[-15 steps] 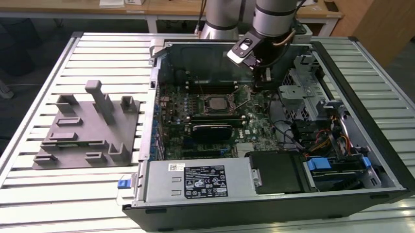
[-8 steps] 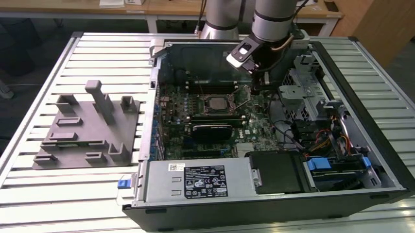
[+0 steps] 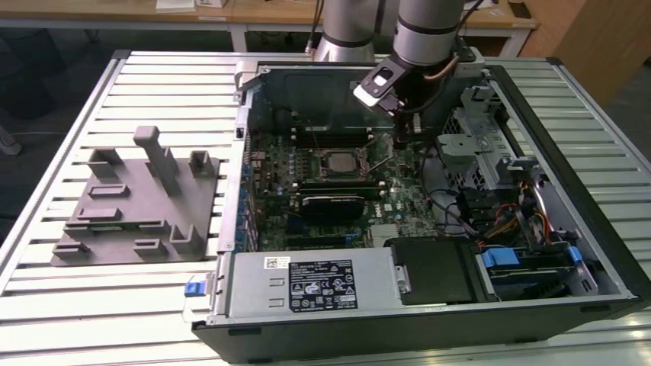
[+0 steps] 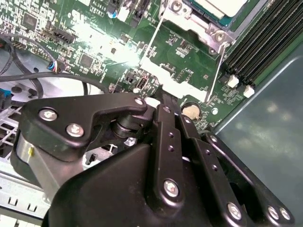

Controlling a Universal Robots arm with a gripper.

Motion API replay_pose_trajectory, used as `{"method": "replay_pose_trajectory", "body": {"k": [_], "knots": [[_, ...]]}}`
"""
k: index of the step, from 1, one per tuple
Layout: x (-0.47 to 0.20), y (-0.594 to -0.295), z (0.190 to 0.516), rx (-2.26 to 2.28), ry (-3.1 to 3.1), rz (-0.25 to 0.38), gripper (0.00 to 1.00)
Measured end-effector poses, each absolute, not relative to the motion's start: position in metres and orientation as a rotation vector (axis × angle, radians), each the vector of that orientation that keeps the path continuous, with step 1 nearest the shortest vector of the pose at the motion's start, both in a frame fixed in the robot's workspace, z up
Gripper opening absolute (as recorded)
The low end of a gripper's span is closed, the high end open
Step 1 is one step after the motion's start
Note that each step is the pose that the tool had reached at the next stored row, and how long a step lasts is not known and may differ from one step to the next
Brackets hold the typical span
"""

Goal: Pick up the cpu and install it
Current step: 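Close the cpu cover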

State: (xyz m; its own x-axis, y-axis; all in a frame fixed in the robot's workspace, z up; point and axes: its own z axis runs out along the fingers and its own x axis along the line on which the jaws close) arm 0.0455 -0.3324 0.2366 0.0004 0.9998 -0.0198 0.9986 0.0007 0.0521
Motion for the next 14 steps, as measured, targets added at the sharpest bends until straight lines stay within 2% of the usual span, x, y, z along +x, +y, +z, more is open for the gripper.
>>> {"method": "replay_pose_trajectory", "body": {"k": [14], "knots": [[0.018,-0.329,0.237,2.184,2.184,0.039,0.11]]}}
